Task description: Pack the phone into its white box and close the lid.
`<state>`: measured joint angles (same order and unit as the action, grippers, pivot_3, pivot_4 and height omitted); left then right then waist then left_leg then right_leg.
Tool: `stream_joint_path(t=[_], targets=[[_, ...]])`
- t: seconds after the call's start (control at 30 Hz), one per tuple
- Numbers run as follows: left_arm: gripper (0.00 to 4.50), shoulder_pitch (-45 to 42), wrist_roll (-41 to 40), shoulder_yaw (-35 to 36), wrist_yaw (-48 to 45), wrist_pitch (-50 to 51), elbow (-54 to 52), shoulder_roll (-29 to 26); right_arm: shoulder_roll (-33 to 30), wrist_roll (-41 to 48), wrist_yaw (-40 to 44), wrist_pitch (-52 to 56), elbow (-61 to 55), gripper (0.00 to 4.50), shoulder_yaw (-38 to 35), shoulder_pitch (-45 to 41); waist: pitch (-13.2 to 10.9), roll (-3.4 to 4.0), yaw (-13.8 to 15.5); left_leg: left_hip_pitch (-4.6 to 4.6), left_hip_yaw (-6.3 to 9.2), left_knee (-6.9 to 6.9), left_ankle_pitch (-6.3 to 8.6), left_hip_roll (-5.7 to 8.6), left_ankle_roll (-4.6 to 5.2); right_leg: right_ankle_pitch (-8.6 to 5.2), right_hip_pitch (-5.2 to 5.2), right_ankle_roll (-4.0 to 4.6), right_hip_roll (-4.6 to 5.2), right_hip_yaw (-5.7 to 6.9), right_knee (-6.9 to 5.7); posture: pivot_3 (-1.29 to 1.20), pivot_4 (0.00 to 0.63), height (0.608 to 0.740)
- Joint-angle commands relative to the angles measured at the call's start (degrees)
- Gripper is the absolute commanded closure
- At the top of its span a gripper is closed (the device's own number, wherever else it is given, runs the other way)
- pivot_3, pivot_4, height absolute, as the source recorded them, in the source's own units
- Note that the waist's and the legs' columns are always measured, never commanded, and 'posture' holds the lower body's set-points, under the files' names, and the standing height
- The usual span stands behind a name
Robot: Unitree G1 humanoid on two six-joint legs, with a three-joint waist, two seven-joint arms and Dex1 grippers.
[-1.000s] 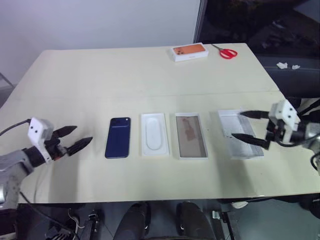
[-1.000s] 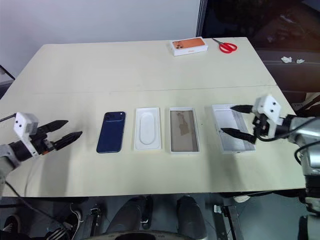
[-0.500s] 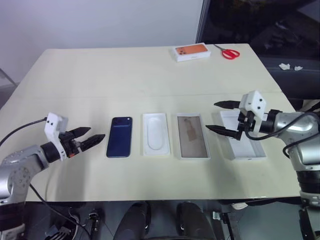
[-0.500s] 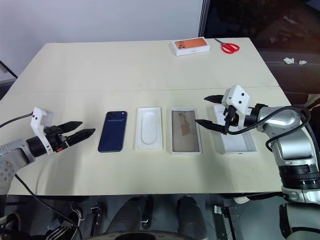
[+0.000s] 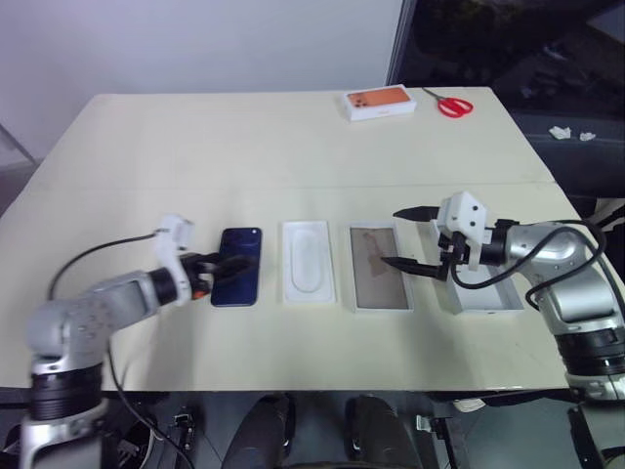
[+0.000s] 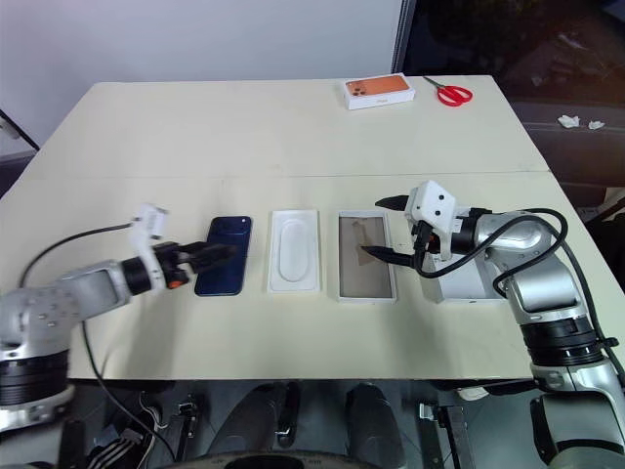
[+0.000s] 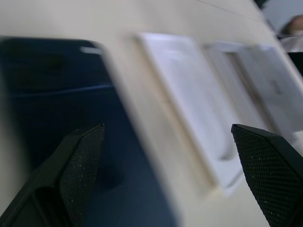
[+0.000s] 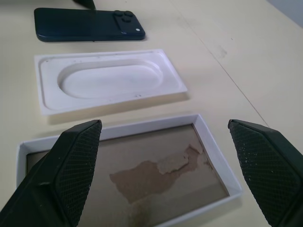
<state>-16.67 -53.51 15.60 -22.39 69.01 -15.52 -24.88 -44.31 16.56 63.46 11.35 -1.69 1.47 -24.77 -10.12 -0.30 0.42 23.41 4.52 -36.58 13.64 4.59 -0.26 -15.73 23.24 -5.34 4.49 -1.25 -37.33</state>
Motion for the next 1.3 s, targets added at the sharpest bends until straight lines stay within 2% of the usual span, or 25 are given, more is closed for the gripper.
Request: stream_joint_path(t=[0.03, 0.2, 0.4, 0.7, 0.8, 0.93, 1.03, 1.3], targets=[[0.00, -0.85, -0.20, -0.31, 3.59, 0.27, -0.73, 2.47, -0.83, 0.28, 0.53, -0.85, -0.88, 0.02, -1.26, 0.28, 0.00, 0.01, -0.19, 0.00, 0.00, 0.00, 0.00, -0.01, 0.00, 0.00, 0.02, 0.00, -0.02, -0.01, -0.02, 0.00, 0.150, 0.740], [0.00, -0.55, 2.01, -2.14, 6.84, -1.47, 1.06, 6.69, -0.12, 0.55, 0.05, -0.58, -2.09, 0.02, -1.20, 0.70, 0.01, 0.01, -0.06, -0.03, 0.00, -0.02, -0.01, -0.02, -0.01, 0.00, -0.02, 0.00, -0.05, 0.00, -0.06, 0.00, 0.150, 0.740], [0.00, -2.10, 0.49, -2.47, 8.50, -0.25, 4.39, 11.56, -0.08, 0.32, -0.11, -1.00, -1.81, 0.02, -1.24, 0.64, 0.02, 0.02, 0.23, -0.03, 0.00, -0.10, -0.01, -0.02, -0.01, 0.00, -0.06, 0.00, -0.05, 0.02, -0.06, 0.00, 0.150, 0.740], [0.00, -3.64, 0.91, -3.11, 11.10, 0.10, 7.33, 15.58, 0.22, 0.32, -0.51, -1.06, -2.20, 0.02, -1.11, 0.23, 0.03, 0.02, 0.38, -0.03, 0.02, -0.31, 0.01, -0.01, 0.02, 0.00, -0.20, 0.00, -0.05, 0.07, -0.06, 0.00, 0.150, 0.740], [0.90, -3.62, 0.52, -2.57, 11.83, 0.29, 7.78, 16.69, 0.20, 0.34, -0.63, -0.96, -2.57, 0.00, -1.22, 0.20, 0.03, 0.01, 0.35, -0.02, 0.02, -0.39, 0.03, 0.01, 0.04, 0.00, -0.24, 0.00, -0.03, 0.08, -0.05, 0.00, 0.150, 0.740], [2.82, -3.14, 0.11, -1.47, 13.06, 0.39, 8.62, 17.78, 0.06, 0.33, -0.77, -0.94, -2.84, 0.00, -1.35, 0.30, 0.03, 0.00, 0.31, -0.02, 0.02, -0.39, 0.04, 0.01, 0.05, 0.00, -0.23, 0.00, -0.03, 0.08, -0.05, 0.00, 0.150, 0.740], [4.42, -2.88, -1.36, 0.13, 13.90, 0.95, 8.83, 18.73, 0.01, 0.40, -0.88, -0.81, -3.09, 0.00, -1.39, 0.40, 0.04, 0.02, 0.30, -0.03, 0.02, -0.39, 0.04, 0.01, 0.05, -0.01, -0.25, 0.00, -0.03, 0.08, -0.05, 0.00, 0.150, 0.740], [4.48, -2.98, -6.76, 4.63, 16.34, 2.40, 9.50, 19.97, -0.17, 0.64, -0.47, -0.18, -2.71, 0.00, -1.15, 0.23, 0.04, 0.01, 0.21, -0.04, 0.02, -0.40, 0.04, 0.00, 0.05, -0.01, -0.25, -0.01, -0.05, 0.07, -0.05, 0.00, 0.150, 0.740]])
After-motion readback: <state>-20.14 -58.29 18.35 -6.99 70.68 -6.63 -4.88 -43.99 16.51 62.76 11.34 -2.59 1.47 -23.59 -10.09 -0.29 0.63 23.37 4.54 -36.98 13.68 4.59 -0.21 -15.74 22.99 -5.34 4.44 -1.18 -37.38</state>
